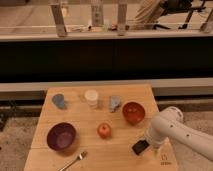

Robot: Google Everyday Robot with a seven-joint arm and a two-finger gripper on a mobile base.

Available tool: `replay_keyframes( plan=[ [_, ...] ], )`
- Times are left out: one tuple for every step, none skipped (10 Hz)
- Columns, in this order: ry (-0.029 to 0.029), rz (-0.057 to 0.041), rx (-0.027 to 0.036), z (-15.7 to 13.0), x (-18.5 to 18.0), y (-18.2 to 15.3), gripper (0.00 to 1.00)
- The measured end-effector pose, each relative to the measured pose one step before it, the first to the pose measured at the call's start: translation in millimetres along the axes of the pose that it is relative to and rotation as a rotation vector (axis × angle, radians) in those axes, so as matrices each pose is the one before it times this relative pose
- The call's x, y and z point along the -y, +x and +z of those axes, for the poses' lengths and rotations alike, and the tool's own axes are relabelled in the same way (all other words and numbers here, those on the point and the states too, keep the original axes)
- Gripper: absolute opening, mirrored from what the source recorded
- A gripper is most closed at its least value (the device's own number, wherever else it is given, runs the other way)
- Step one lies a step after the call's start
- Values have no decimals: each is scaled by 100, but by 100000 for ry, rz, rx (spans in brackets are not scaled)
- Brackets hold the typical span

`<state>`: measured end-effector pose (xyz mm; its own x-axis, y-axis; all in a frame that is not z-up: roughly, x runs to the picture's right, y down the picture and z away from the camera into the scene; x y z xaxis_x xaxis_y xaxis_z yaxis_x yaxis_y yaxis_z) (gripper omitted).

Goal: Place eraser in purple bowl

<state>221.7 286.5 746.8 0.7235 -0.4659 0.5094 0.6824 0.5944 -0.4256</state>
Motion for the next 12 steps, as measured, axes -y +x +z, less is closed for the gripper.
replay_keyframes(
  plan=[
    [-5, 463, 33, 45, 134, 18, 80],
    [-493, 3137, -446, 377, -22, 268, 80],
    [191, 1768, -542, 115, 172, 154, 80],
    [-73, 1785, -1546, 171, 136, 249, 80],
    [-242, 2355, -1885, 845, 99, 370, 80],
    [-128, 1308, -915, 732, -86, 227, 80],
    [-388, 1538, -941, 1097, -273, 300, 79],
    [-557, 1718, -541, 1199, -244, 290, 71],
    [253, 858, -30, 284, 88, 160, 62],
    [216, 405, -2, 23, 46, 108, 53],
    [-201, 108, -24, -178, -121, 29, 43],
    [-510, 284, -212, -336, -341, 179, 31]
  ],
)
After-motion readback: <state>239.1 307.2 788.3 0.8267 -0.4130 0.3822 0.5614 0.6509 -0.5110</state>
